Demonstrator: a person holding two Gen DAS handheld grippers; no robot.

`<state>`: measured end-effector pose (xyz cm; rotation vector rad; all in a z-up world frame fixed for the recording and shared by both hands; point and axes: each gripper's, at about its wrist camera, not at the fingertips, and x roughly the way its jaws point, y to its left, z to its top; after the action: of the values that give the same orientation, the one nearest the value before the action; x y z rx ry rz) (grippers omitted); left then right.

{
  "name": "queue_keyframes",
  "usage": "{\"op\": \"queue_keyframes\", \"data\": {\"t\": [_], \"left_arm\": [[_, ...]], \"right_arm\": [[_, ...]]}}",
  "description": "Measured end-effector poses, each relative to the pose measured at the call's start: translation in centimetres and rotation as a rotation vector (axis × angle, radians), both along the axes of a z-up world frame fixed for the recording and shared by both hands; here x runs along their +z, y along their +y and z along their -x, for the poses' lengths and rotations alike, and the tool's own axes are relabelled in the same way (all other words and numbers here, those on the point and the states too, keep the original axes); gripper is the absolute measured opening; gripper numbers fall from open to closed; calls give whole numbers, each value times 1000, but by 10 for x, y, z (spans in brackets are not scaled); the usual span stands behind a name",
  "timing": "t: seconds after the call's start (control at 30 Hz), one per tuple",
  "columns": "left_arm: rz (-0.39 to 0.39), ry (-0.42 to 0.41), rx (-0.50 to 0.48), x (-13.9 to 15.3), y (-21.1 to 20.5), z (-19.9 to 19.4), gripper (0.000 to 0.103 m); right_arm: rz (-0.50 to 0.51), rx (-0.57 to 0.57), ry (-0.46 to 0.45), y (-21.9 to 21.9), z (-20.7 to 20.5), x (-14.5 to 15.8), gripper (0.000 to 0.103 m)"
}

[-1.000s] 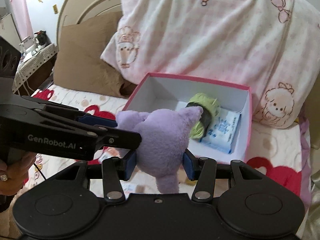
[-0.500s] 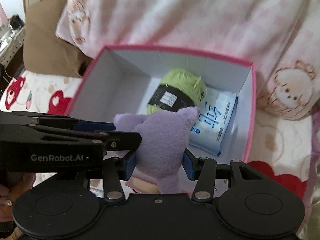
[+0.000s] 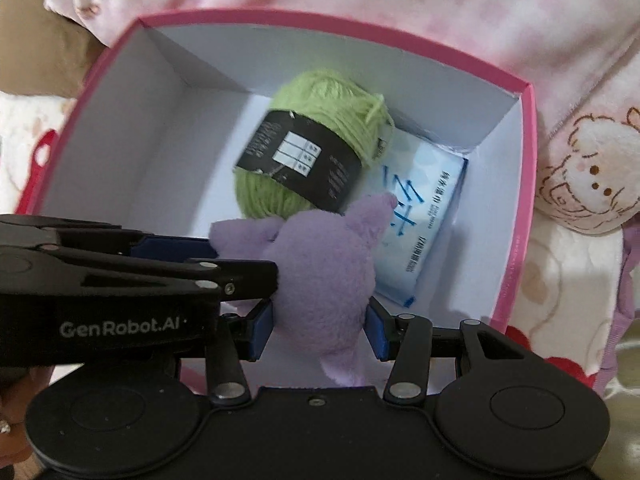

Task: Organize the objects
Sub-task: 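Lift the plush toy with the left tool and carry it into the pink box, then open the left tool to release the plush toy and withdraw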

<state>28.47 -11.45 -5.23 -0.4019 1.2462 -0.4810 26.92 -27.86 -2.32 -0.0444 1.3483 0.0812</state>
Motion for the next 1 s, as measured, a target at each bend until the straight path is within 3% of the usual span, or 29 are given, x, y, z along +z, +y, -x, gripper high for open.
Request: {"op": "queue_keyframes", "data": {"t": [0.13,0.23,0.37,0.67,0.83,0.9,1.0], "left_arm": [[-6,1,-13,-5,-10,0,44],[13,11,-5,-8,-12,-2,44],[26,30,12,-16,-12,-3,41],[-22,-74,10,-12,-18,7,43],[-18,-117,10,-1,-11,21,48],[-51,-155,-9,11,-16,28,56],[-102,-200,-46,34,-5,39,58]], "right_arm": [[48,5,10,3,4,0,50],[120,62,-32,13,11,3,64],[134,82,-93,12,22,10,65],[83,32,-213,-4,39,11,31],[14,-23,-252,-13,45,21,30],[-22,-38,-280,-16,55,28,30],[-89,-60,-325,-17,74,41,31]]}}
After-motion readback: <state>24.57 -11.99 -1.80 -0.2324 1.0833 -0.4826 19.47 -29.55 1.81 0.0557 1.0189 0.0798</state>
